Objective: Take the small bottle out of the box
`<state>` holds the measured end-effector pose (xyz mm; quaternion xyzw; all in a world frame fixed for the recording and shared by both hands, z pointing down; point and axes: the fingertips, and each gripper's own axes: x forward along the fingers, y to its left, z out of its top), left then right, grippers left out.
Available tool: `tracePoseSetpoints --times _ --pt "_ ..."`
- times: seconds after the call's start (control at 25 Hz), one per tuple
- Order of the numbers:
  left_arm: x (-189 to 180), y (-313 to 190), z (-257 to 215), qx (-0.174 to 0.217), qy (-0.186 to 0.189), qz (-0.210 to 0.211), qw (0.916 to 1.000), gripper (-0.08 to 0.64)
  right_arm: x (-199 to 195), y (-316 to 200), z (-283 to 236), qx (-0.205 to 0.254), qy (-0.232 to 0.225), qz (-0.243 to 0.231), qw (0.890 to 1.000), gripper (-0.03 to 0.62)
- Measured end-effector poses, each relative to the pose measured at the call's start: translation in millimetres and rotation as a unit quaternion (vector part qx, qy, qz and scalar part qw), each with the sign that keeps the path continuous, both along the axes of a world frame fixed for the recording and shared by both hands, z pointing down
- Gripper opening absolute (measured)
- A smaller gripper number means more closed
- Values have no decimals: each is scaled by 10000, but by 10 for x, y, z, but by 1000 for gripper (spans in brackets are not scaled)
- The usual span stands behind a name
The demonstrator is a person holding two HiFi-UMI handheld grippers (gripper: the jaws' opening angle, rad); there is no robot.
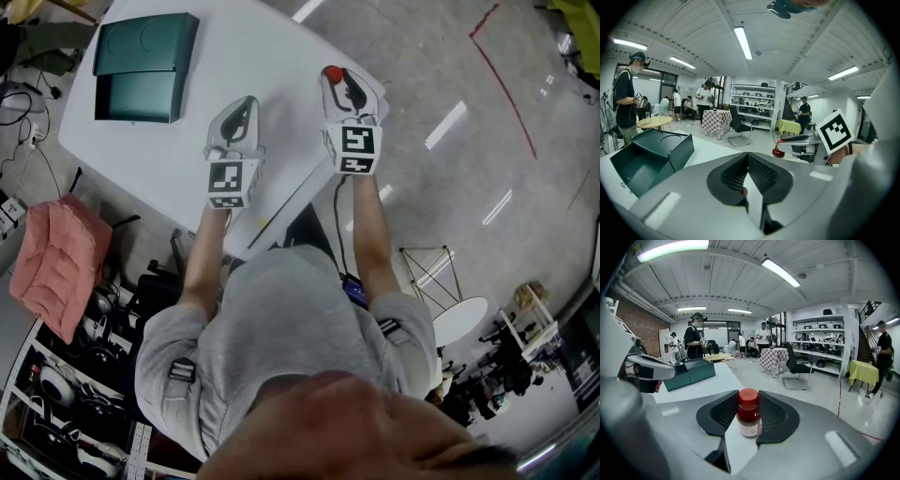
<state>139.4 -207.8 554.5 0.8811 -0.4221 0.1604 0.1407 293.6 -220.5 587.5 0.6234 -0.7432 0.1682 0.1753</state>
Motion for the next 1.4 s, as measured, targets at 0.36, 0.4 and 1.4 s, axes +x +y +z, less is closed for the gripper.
tracePoseSetpoints --times 0.36,0.4,1.4 --pt "11 13 14 -5 -14 69 10000 12 -18 5 17 59 8 16 10000 136" --pt "18 15 11 -1 -18 82 10000 12 -14 5 18 65 -3 24 10000 137" --pt "4 112 -112 133 -6 176 9998 12 9 14 -94 172 -30 80 9998 184"
